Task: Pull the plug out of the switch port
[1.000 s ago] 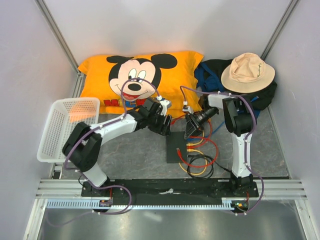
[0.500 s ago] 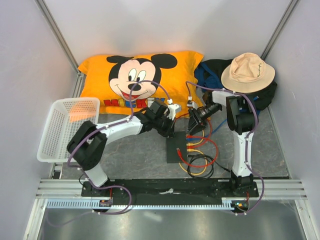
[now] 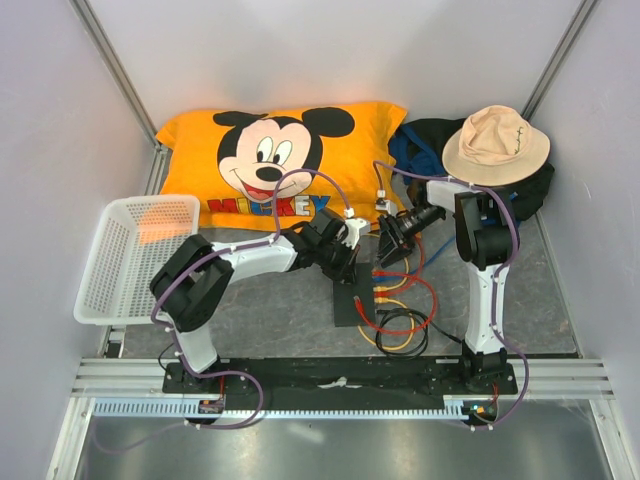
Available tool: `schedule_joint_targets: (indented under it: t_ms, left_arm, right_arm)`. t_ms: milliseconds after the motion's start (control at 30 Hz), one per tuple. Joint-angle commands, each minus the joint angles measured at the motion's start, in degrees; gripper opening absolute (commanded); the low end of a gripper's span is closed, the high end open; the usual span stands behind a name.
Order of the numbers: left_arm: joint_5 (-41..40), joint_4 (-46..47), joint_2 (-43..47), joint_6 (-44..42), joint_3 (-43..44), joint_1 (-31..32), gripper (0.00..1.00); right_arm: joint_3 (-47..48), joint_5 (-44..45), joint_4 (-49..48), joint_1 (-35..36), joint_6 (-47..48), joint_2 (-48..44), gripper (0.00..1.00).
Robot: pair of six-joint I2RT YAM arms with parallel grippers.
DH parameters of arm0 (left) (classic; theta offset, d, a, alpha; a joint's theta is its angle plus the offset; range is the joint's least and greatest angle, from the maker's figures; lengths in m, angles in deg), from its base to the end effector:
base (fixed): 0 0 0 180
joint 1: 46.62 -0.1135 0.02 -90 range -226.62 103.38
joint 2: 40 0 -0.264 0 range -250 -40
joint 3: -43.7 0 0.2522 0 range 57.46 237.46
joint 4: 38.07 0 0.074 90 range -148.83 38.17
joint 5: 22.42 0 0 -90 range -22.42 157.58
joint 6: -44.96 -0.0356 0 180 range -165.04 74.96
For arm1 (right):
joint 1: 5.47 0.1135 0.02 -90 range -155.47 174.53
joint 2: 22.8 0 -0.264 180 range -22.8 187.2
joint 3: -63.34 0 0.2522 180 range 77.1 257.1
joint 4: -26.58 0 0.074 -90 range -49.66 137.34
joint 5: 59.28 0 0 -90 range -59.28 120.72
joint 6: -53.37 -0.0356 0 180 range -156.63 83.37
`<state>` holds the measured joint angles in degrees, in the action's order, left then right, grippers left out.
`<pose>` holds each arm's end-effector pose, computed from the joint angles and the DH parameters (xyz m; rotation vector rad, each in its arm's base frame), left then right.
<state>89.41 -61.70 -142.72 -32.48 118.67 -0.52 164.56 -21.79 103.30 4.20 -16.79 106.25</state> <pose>0.2457 -0.2744 0.1700 0.9172 2.4355 -0.8822 0.3751 0.0926 0.1082 0.5174 -2.6248 -1.3420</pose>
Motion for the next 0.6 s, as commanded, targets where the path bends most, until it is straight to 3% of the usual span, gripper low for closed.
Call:
schedule_joint_targets:
  t_ms: [0, 567]
  left_arm:
    - [-4.59, 0.99, -4.42, -2.62, -1.97, 0.39, 0.02]
    - [-5.74, 1.78, -5.83, -3.86, -2.85, 0.39, 0.02]
  right_arm:
    - [-0.8, 8.65, -6.1, -0.18, 5.56, 4.27, 0.56]
    - [-0.1, 7.25, -0.12, 2.37, 11.19, 7.62, 0.49]
